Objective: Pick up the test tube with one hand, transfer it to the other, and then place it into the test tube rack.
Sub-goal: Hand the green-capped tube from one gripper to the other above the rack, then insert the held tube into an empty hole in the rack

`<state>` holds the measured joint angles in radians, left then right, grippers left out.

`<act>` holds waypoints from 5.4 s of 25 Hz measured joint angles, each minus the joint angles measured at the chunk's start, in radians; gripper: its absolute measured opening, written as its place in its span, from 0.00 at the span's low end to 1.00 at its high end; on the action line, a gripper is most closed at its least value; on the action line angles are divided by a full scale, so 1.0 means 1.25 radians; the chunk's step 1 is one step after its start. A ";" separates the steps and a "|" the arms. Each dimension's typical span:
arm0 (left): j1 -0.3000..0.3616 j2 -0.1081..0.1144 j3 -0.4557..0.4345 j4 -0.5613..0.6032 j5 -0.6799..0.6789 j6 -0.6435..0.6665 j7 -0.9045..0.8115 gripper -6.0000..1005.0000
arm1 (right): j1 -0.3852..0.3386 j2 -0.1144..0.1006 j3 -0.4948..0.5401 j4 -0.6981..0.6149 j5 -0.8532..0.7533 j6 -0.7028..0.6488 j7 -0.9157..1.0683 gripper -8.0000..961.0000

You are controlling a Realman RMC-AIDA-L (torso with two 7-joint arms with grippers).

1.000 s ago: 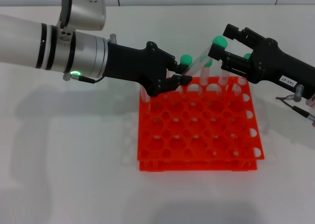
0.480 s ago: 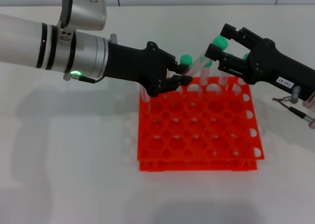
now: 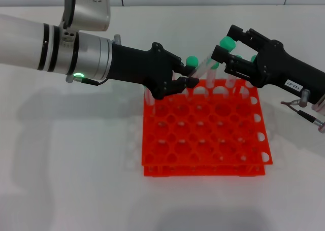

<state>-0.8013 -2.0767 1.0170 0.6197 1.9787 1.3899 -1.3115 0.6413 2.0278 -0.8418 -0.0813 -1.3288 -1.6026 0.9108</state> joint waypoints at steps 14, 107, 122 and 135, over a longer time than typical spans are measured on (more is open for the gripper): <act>-0.003 -0.002 0.003 -0.002 0.000 -0.001 0.000 0.23 | 0.002 0.000 0.000 0.000 -0.004 0.002 -0.010 0.57; 0.594 0.000 -0.024 0.275 -0.247 0.144 0.001 0.87 | -0.063 -0.015 -0.095 -0.261 -0.037 0.011 0.154 0.27; 0.598 -0.001 -0.118 0.267 -0.136 0.188 -0.016 0.86 | -0.063 -0.013 -0.129 -0.380 -0.097 0.016 0.207 0.27; 0.585 -0.003 -0.119 0.258 -0.132 0.170 0.022 0.86 | -0.048 -0.003 -0.256 -0.493 -0.087 0.120 0.299 0.27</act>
<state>-0.0695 -2.0800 0.8682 0.9419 1.8132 1.6028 -1.2838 0.5811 2.0234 -1.1616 -0.6973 -1.4373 -1.4527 1.2848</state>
